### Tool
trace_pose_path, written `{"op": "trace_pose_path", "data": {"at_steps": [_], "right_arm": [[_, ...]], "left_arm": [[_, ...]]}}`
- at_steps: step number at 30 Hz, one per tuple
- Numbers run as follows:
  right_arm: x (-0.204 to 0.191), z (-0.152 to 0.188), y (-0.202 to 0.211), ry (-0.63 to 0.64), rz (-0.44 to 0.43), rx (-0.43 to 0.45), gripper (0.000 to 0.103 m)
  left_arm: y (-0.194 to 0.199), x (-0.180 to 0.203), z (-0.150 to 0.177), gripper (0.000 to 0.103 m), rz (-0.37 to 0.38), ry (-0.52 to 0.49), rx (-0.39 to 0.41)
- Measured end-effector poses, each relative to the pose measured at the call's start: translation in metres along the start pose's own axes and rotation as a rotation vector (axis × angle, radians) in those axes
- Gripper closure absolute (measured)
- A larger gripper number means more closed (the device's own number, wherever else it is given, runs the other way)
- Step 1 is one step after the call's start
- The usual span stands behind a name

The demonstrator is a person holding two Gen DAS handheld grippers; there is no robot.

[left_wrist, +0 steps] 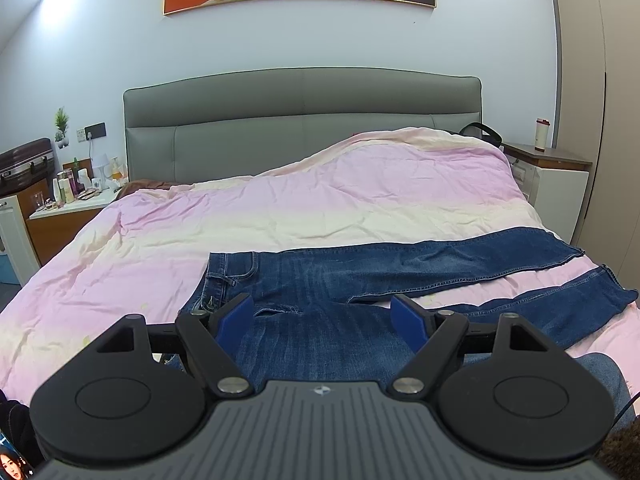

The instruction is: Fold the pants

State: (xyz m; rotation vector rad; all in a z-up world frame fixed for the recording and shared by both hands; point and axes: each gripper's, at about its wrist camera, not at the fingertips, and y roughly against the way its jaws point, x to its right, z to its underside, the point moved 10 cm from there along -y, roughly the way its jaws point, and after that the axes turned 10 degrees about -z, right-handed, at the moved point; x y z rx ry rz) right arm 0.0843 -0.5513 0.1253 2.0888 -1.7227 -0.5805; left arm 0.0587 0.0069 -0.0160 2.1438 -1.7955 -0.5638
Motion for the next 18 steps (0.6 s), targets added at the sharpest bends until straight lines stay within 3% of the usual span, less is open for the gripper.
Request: {"op": "trace_pose_path", "data": {"at_steps": [9, 14, 18], "right_arm": [[0.007, 0.001, -0.009, -0.019, 0.005, -0.023, 0.005], [0.018, -0.001, -0.02, -0.015, 0.012, -0.026, 0.005], [0.022, 0.0, -0.039, 0.023, -0.037, -0.009, 0.005]], "left_arm": [[-0.018, -0.004, 0.002, 0.012, 0.003, -0.067, -0.015], [-0.039, -0.008, 0.003, 0.014, 0.06, -0.104, -0.058], [-0.068, -0.018, 0.003, 0.019, 0.099, -0.094, -0.111]]}}
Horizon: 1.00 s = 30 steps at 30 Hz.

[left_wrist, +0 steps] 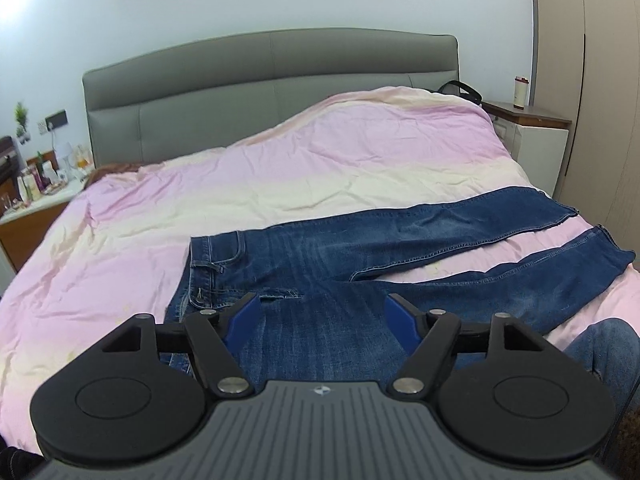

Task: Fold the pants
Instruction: 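Grasp the jeans waistband with the left tool while the right tool grasps the hem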

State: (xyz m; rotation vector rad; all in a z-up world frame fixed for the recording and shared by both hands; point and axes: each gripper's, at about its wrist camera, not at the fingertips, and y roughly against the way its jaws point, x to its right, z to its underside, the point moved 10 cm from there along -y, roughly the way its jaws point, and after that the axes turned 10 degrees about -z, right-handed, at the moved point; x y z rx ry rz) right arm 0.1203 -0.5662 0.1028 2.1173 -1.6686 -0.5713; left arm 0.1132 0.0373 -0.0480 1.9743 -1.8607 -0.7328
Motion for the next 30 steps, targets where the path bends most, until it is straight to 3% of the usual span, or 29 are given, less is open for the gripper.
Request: {"op": "trace_pose_path", "data": {"at_steps": [5, 10, 15, 20, 23, 27, 29, 30], "right_arm": [[0.006, 0.008, -0.049, 0.047, -0.027, -0.092, 0.007], [-0.006, 0.014, -0.111, 0.041, -0.096, -0.174, 0.019], [-0.042, 0.019, -0.187, 0.036, -0.193, -0.239, 0.036], [-0.086, 0.029, -0.272, 0.05, -0.284, -0.311, 0.047], [-0.11, 0.035, -0.32, 0.05, -0.328, -0.353, 0.051], [-0.141, 0.044, -0.377, 0.037, -0.383, -0.4, 0.061], [-0.156, 0.05, -0.402, 0.018, -0.414, -0.432, 0.063], [-0.161, 0.054, -0.412, 0.001, -0.424, -0.453, 0.063]], "left_arm": [[-0.049, -0.029, -0.001, 0.026, -0.024, 0.013, -0.061], [-0.117, -0.066, 0.004, 0.028, -0.064, 0.048, -0.155], [-0.197, -0.109, 0.022, 0.028, -0.129, 0.087, -0.262], [-0.26, -0.137, 0.049, 0.034, -0.113, 0.172, -0.351], [-0.288, -0.147, 0.059, 0.044, -0.141, 0.15, -0.349], [-0.312, -0.15, 0.065, 0.052, -0.072, 0.193, -0.347], [-0.32, -0.147, 0.06, 0.067, -0.058, 0.171, -0.314], [-0.322, -0.147, 0.06, 0.079, -0.054, 0.17, -0.313]]}}
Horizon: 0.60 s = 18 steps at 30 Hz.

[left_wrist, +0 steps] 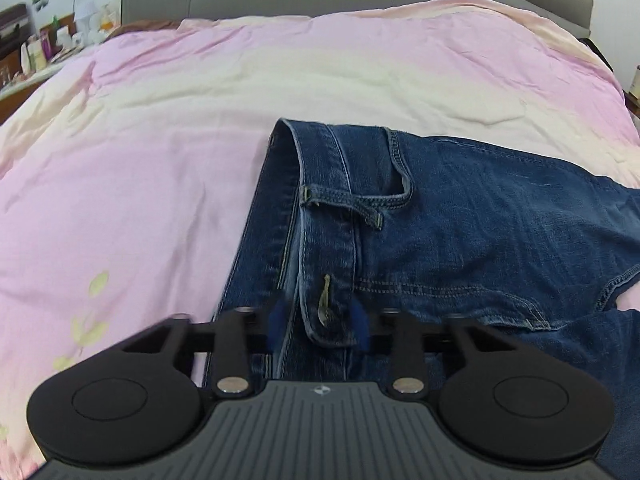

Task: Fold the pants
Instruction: 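Grasp the jeans waistband with the left tool while the right tool grasps the hem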

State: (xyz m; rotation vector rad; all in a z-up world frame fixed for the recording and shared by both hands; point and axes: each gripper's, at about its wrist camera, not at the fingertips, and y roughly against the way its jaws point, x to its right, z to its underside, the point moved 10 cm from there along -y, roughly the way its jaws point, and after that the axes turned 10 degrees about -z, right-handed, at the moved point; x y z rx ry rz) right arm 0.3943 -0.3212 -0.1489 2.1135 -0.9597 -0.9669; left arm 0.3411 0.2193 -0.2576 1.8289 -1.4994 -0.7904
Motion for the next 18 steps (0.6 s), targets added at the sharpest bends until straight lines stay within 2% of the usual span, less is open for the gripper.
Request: {"op": "trace_pose_path", "data": {"at_steps": [1, 2, 6, 9, 10, 11, 12, 13, 16, 17, 18], "right_arm": [[0.0, -0.002, -0.011, -0.019, -0.014, -0.011, 0.063], [-0.001, -0.004, -0.022, -0.045, -0.028, -0.021, 0.063], [-0.004, -0.011, -0.052, -0.146, -0.075, -0.036, 0.062], [-0.002, -0.013, -0.066, -0.238, -0.09, -0.038, 0.057], [-0.001, -0.013, -0.07, -0.262, -0.091, -0.042, 0.061], [0.001, -0.013, -0.073, -0.275, -0.086, -0.048, 0.068], [0.001, -0.015, -0.075, -0.267, -0.076, -0.049, 0.09], [0.0, -0.019, -0.074, -0.25, -0.061, -0.039, 0.103], [-0.003, -0.046, -0.052, -0.159, -0.016, 0.102, 0.103], [-0.002, -0.055, -0.045, -0.118, 0.019, 0.138, 0.103], [-0.001, -0.061, -0.041, -0.106, 0.034, 0.155, 0.103]], "left_arm": [[-0.001, 0.0, -0.002, 0.091, 0.005, 0.011, 0.002], [-0.002, 0.0, -0.006, 0.098, 0.004, 0.015, 0.015], [0.013, -0.002, -0.019, 0.1, -0.012, 0.022, 0.093], [0.028, -0.007, -0.031, 0.1, -0.022, 0.048, 0.143], [0.032, -0.01, -0.036, 0.1, -0.027, 0.063, 0.157], [0.036, -0.012, -0.04, 0.1, -0.028, 0.079, 0.171], [0.041, -0.015, -0.044, 0.101, -0.03, 0.099, 0.19], [0.045, -0.018, -0.048, 0.101, -0.034, 0.117, 0.206], [0.043, -0.025, -0.054, 0.102, -0.063, 0.118, 0.215], [0.034, -0.031, -0.051, 0.103, -0.106, 0.113, 0.194], [0.025, -0.04, -0.05, 0.103, -0.192, 0.104, 0.184]]}}
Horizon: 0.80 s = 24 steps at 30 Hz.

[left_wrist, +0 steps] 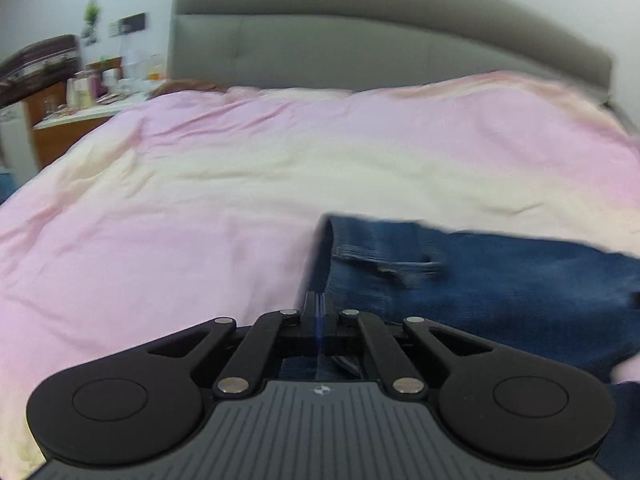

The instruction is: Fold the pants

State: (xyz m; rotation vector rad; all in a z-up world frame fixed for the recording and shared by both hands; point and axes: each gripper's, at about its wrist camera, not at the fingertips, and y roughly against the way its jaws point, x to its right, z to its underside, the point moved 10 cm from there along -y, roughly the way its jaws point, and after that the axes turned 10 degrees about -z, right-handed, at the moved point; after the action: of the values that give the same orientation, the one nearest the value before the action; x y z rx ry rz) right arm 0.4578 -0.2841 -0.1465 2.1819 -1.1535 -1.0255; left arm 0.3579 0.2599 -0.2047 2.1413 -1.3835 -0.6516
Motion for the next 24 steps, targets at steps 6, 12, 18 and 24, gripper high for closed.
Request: {"op": "trace_pose_path", "data": {"at_steps": [6, 12, 18, 24], "right_arm": [[-0.013, 0.025, -0.013, -0.007, -0.094, -0.161, 0.101], [-0.051, 0.048, -0.002, 0.053, -0.176, -0.172, 0.08], [-0.058, 0.102, -0.007, 0.134, -0.106, -0.305, 0.067], [-0.054, 0.113, -0.002, 0.12, -0.122, -0.35, 0.068]], "left_arm": [[-0.032, -0.029, 0.017, 0.103, 0.016, 0.066, -0.123], [0.007, 0.006, 0.029, 0.097, 0.129, -0.094, -0.129], [0.034, 0.047, 0.065, 0.094, 0.194, -0.267, -0.188], [0.037, 0.063, 0.087, 0.089, 0.163, -0.407, -0.216]]}}
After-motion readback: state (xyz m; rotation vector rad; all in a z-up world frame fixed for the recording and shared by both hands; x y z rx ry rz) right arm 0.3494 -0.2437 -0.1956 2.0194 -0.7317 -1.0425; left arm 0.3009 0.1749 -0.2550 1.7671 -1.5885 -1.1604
